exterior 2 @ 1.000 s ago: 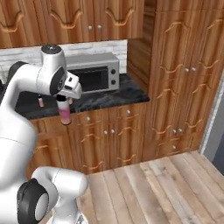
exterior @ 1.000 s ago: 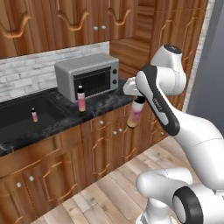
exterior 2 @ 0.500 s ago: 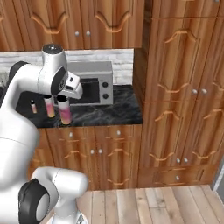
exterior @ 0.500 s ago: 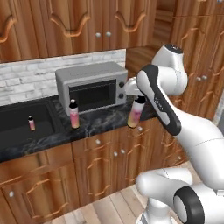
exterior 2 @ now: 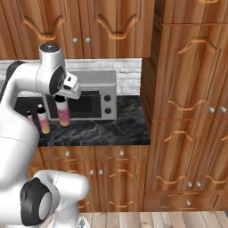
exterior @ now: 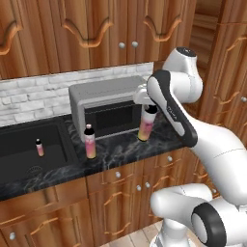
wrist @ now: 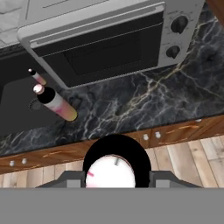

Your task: Place the large bottle from the dining counter next to the other large bottle outside the sink, and place the small bottle from the dining counter next to the other small bottle inside the sink.

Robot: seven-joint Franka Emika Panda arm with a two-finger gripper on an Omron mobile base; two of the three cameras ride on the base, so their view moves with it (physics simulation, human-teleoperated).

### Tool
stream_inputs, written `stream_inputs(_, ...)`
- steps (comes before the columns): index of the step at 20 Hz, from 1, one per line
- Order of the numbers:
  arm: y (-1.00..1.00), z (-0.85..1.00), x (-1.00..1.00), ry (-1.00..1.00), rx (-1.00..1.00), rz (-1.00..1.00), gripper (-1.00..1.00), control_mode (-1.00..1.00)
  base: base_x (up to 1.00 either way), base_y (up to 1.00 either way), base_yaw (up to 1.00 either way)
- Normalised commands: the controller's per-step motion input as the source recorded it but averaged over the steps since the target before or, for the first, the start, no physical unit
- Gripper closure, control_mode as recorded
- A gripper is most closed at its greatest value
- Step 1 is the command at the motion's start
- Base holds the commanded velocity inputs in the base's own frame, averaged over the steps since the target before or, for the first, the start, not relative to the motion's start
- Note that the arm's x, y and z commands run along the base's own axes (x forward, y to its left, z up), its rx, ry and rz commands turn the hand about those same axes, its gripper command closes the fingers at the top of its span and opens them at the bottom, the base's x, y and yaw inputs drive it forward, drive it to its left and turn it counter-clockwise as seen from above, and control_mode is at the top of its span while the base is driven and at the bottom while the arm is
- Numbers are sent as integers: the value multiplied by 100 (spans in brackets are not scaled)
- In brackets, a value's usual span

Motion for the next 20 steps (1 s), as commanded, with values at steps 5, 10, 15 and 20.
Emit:
stream_inputs(5, 0, 0, 0, 0, 0, 0, 100, 100, 0, 0, 0)
stream_inputs(10, 0, 0, 0, 0, 0, 0, 100, -100, 0, 0, 0)
stream_inputs(15, 0, -23, 1, 0, 1, 0, 100, -100, 0, 0, 0)
stream_inputs(20, 22, -47, 31, 0, 0, 0, 100, -100, 0, 0, 0)
